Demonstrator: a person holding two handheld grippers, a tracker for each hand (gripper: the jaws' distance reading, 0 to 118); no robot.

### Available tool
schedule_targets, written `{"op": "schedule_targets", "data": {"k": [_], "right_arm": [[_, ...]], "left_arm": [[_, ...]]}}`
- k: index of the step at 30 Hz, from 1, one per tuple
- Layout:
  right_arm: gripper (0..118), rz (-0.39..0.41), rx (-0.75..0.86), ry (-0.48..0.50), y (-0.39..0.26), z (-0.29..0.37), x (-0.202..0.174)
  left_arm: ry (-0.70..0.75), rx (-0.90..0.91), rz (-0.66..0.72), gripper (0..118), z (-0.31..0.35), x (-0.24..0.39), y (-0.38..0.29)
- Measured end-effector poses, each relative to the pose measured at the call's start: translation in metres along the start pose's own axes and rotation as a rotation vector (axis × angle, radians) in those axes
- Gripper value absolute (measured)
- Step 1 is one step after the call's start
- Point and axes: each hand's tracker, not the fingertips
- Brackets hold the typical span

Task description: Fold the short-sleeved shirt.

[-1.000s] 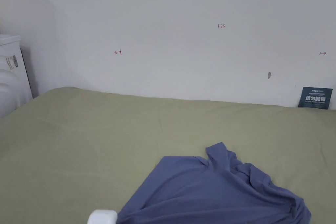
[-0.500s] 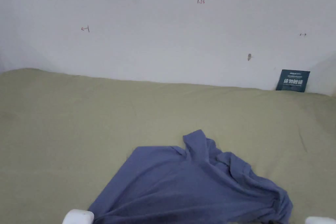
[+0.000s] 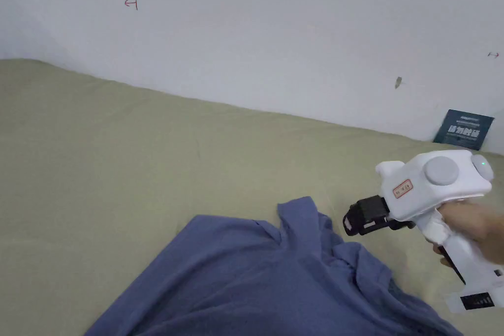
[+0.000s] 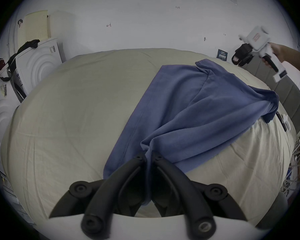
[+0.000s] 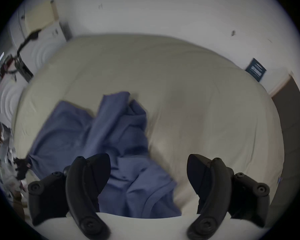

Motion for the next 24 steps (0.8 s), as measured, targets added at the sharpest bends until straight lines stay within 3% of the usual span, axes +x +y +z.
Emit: {"op": "schedule_targets", "data": {"k": [3, 5, 7, 9, 12, 13, 14, 15, 19, 24], "right_arm": [[96, 0.032, -0.101, 0.097, 0.009, -0.035, 0.001], [96, 0.112, -0.155, 0.076, 0.008, -0.054, -0.009], [92, 0.216, -0.108, 0.035, 0.007, -0.064, -0.021], [69, 0.213, -0.108, 0.071, 0.007, -0.075, -0.025], [56, 0.104, -0.128, 0.054, 0.01, -0.077, -0.025], [21, 0.062, -0.11, 0.042, 0.01, -0.071, -0.022], [4, 0.058, -0.083, -0.007, 0.009, -0.065, -0.022], [4, 0.103, -0.003, -0.093, 0.008, -0.055, -0.025], [4, -0.066, 0.144, 0.034, 0.007, -0.015, -0.018], [4, -0.008, 0.321, 0.06, -0.01, 0.049, -0.04]], "left_arm": [[0.003, -0.004, -0.002, 5, -0.001, 0.001, -0.001], [0.006, 0.001, -0.005, 5, 0.0, 0.001, -0.001], [0.001, 0.0, -0.001, 5, 0.0, 0.001, 0.0], [-0.002, -0.004, 0.001, 5, -0.001, 0.0, 0.0], [0.002, -0.006, -0.004, 4, -0.003, 0.001, -0.001], [0.001, -0.007, -0.006, 4, -0.003, 0.001, -0.001], [0.001, -0.005, -0.004, 4, -0.003, 0.001, -0.001], [-0.001, -0.006, -0.004, 4, -0.003, 0.0, -0.001], [-0.025, -0.007, 0.007, 5, -0.001, -0.005, 0.002], [-0.056, 0.03, 0.02, 5, 0.009, -0.014, 0.02]]}}
